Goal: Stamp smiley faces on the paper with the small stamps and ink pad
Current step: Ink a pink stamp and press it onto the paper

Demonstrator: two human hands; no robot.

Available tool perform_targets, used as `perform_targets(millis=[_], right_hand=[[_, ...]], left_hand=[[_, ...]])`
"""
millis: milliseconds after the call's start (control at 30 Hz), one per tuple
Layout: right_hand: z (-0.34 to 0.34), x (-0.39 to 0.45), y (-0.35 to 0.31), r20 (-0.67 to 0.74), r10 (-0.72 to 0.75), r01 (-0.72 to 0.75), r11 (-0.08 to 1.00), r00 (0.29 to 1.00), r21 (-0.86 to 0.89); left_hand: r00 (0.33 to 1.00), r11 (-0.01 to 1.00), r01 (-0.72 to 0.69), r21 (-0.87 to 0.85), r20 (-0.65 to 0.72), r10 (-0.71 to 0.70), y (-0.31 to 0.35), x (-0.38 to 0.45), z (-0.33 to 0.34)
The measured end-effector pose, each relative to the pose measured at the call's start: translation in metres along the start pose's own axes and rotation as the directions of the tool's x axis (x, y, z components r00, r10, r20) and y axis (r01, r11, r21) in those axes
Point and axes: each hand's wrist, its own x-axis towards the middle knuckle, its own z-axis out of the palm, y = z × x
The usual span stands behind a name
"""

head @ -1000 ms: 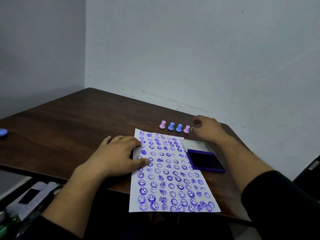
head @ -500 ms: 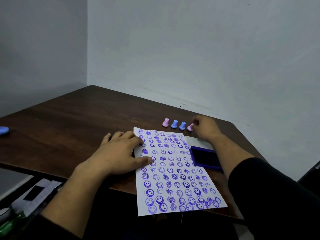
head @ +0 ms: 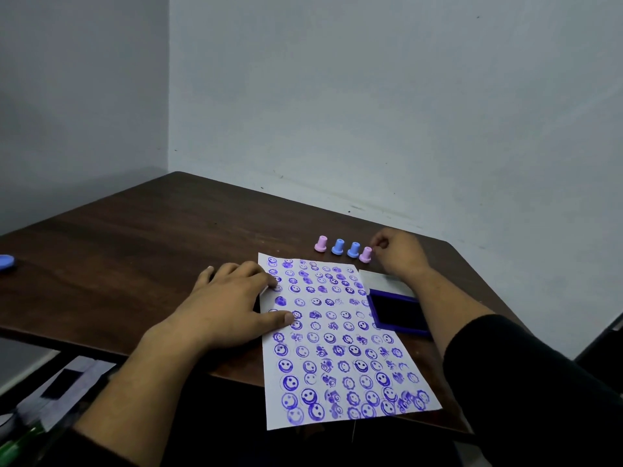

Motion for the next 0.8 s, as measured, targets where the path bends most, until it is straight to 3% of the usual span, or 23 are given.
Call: perform_targets(millis=[400, 800], right_hand=[[0.005, -0.004, -0.003, 0.080, -0.014, 0.008, 0.996, 0.997, 0.083], [-0.025, -0.053, -0.002, -0.057, -0.045, 0.052, 0.991, 0.997, 0.127]], left_hand=[[1.000, 1.000, -0.005, 0.009, -0.018, 0.005, -0.001, 0.001, 0.002], [1.000, 1.000, 0.007, 0.000, -0.015, -0.007, -0.002, 0.002, 0.004]])
